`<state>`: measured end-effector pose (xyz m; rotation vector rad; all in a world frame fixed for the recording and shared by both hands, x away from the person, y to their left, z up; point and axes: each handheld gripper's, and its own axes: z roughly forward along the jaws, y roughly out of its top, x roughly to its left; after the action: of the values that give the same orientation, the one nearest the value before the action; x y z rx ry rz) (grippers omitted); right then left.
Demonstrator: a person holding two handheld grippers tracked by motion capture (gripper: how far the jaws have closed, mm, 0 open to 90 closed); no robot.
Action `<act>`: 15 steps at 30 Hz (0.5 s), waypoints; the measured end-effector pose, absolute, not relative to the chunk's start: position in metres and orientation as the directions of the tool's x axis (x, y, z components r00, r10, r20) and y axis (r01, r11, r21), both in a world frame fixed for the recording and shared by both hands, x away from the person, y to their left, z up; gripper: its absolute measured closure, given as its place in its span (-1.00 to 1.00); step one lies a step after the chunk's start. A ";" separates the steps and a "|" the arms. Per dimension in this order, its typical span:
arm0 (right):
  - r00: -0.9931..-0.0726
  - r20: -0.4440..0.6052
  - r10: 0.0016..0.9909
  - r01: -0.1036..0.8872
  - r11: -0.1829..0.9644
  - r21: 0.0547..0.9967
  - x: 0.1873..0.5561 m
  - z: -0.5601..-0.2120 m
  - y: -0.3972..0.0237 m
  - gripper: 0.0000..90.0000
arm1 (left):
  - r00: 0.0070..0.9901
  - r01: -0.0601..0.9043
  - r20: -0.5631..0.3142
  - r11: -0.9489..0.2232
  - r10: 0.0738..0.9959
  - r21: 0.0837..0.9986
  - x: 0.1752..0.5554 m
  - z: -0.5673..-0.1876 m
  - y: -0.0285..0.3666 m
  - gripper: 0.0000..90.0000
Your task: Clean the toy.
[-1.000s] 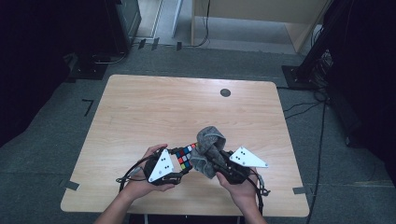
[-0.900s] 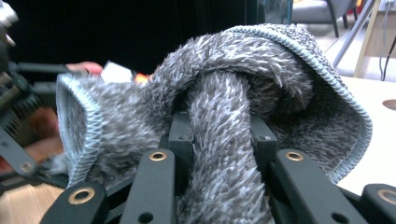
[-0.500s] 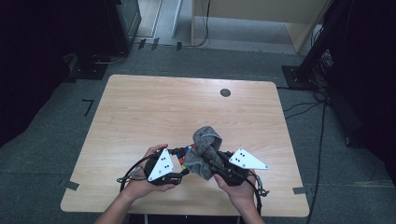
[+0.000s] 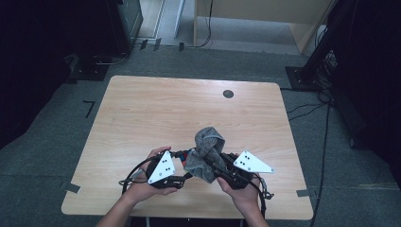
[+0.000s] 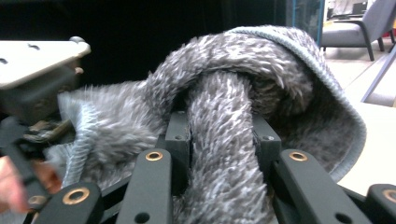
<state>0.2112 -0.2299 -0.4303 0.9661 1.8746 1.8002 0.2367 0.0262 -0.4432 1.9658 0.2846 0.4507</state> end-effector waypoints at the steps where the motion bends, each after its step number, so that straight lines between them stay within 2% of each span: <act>1: -0.687 0.226 0.691 0.237 -0.081 0.968 0.214 -0.434 -0.234 0.51 | 0.901 -0.002 0.182 -0.417 0.393 0.909 0.237 -0.443 0.027 -0.24; 4: -0.633 0.197 0.748 0.253 -0.041 0.967 0.220 -0.439 -0.242 0.51 | 0.904 0.015 0.152 -0.385 0.399 0.923 0.240 -0.441 0.032 -0.23; 7: -0.602 0.259 0.755 0.278 -0.106 0.955 0.222 -0.439 -0.252 0.52 | 0.900 0.025 0.147 -0.386 0.410 0.922 0.243 -0.442 0.034 -0.23; 11: -0.658 0.257 0.707 0.226 -0.141 0.964 0.213 -0.425 -0.244 0.51 | 0.895 0.028 0.164 -0.418 0.416 0.908 0.243 -0.446 0.030 -0.23; 15: -0.726 0.189 0.661 0.186 -0.075 0.980 0.203 -0.420 -0.225 0.51 | 0.904 0.010 0.168 -0.412 0.393 0.911 0.238 -0.444 0.026 -0.23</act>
<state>0.2032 -0.2253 -0.4201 0.9130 1.8526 1.8588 0.2384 0.0263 -0.4445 1.9604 0.2938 0.4330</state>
